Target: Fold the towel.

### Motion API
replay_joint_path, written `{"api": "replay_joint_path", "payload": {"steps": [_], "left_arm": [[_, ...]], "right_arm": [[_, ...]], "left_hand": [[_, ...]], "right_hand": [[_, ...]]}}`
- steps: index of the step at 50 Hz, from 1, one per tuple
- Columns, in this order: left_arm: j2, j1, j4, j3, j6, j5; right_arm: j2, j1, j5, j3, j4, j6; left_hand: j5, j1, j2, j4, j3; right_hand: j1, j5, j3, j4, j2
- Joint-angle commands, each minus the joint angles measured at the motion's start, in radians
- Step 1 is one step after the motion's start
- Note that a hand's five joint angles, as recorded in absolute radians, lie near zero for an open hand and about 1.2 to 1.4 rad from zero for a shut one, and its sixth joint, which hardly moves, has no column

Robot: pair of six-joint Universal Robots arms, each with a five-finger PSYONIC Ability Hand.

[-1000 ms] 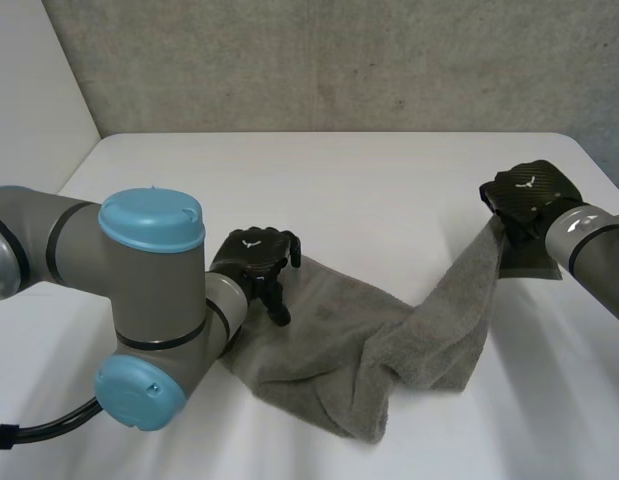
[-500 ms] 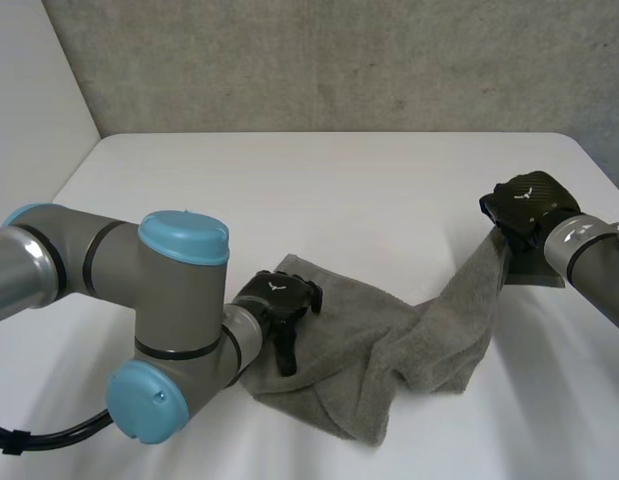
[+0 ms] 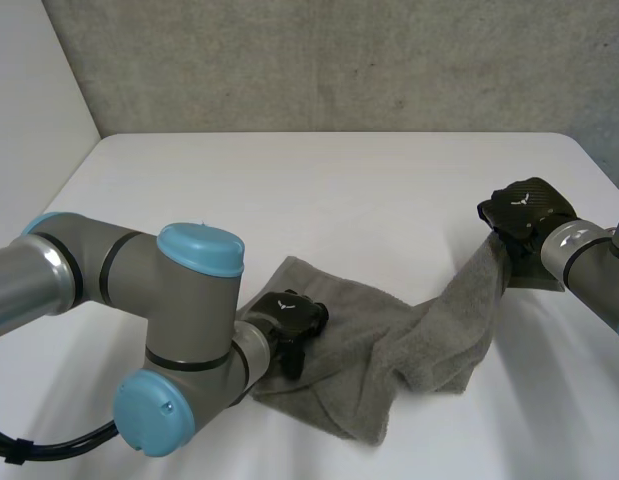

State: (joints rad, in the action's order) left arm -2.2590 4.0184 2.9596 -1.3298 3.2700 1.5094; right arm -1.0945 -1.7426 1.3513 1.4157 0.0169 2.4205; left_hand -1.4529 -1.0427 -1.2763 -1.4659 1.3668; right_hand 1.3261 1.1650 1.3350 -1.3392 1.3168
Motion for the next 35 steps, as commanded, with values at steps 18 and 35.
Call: {"api": "replay_joint_path", "payload": {"steps": [18, 35], "left_arm": [[0.065, 0.037, 0.053, 0.113, -0.007, 0.123], [-0.068, 0.054, 0.108, 0.265, 0.002, 0.104]], "right_arm": [[0.001, -0.04, 0.0, -0.011, -0.003, 0.002], [0.002, -0.038, -0.004, -0.011, -0.002, 0.002]], "left_hand": [[0.231, -0.354, -0.12, 0.07, 0.029], [1.223, 0.638, 0.872, 1.062, -0.962]], "right_hand": [[0.07, 0.057, 0.061, -0.057, 0.079], [0.07, 0.057, 0.061, -0.057, 0.079]]}}
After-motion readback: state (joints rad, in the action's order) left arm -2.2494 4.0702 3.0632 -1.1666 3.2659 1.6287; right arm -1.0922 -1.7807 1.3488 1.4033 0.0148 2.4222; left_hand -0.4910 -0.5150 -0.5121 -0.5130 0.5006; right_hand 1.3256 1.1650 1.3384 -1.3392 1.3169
